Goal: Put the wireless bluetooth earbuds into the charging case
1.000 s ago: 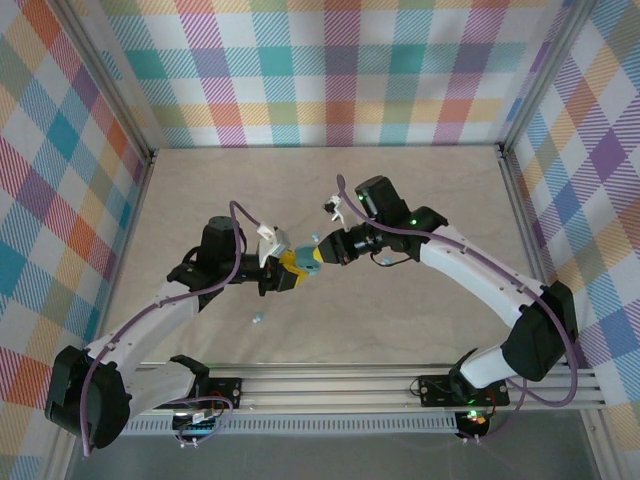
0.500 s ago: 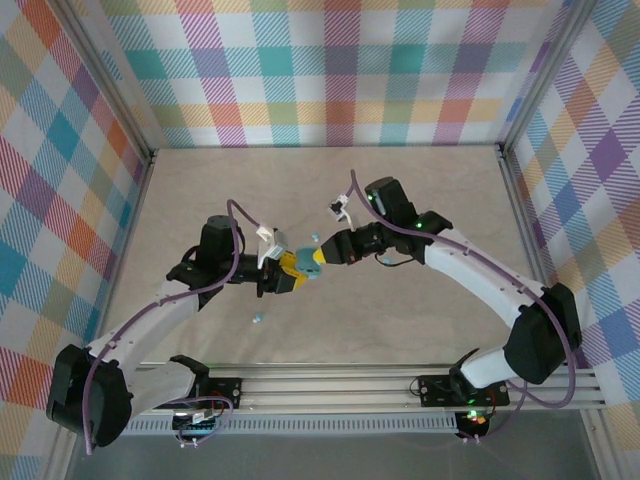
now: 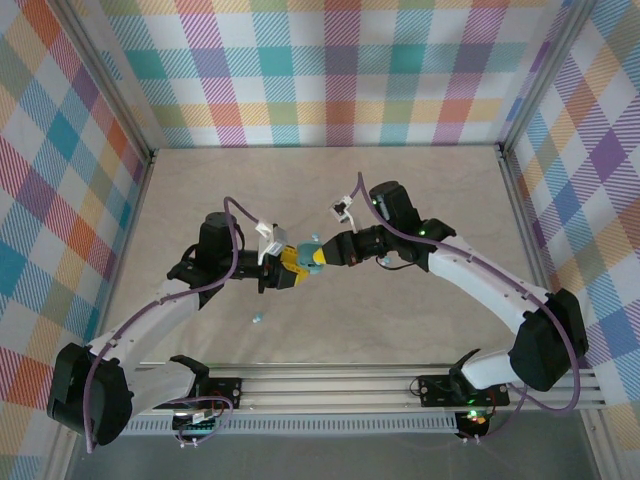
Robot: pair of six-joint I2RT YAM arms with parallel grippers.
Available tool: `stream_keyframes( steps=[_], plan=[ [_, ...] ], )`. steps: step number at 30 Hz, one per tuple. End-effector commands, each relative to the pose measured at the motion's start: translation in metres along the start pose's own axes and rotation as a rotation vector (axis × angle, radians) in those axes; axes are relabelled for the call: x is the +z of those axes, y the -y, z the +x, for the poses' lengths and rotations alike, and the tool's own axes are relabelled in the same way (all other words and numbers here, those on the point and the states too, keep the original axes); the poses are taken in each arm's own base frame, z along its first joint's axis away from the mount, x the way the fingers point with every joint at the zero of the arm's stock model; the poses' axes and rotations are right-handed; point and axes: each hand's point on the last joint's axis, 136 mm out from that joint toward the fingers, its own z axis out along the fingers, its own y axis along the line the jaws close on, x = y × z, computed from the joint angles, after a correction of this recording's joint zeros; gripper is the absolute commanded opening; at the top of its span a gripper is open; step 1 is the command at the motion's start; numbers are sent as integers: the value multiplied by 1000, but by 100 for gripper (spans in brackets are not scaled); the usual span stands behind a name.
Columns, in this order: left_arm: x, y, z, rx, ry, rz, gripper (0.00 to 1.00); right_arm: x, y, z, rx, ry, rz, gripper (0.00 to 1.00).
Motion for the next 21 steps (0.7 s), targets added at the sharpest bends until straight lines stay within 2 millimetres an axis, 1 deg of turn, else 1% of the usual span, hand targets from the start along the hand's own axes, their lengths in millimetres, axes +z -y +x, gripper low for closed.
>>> stream_keyframes(
  steps=[1,6,11,13,16,21],
  plan=[
    [-4,11,-28,104,68,35,1,-2,-4,1,1,15,-18,1],
    [-4,11,-29,105,77,31,0,-1,2,2,23,17,6,1],
    [-5,13,-30,108,80,32,1,-2,11,1,26,14,61,9],
    [-5,15,-30,111,82,35,1,-2,13,1,24,9,78,10],
    [-6,16,-29,113,83,35,1,-2,13,0,20,1,82,11],
    [-6,18,-29,112,83,39,1,-3,12,-2,9,-1,98,18]
  ],
)
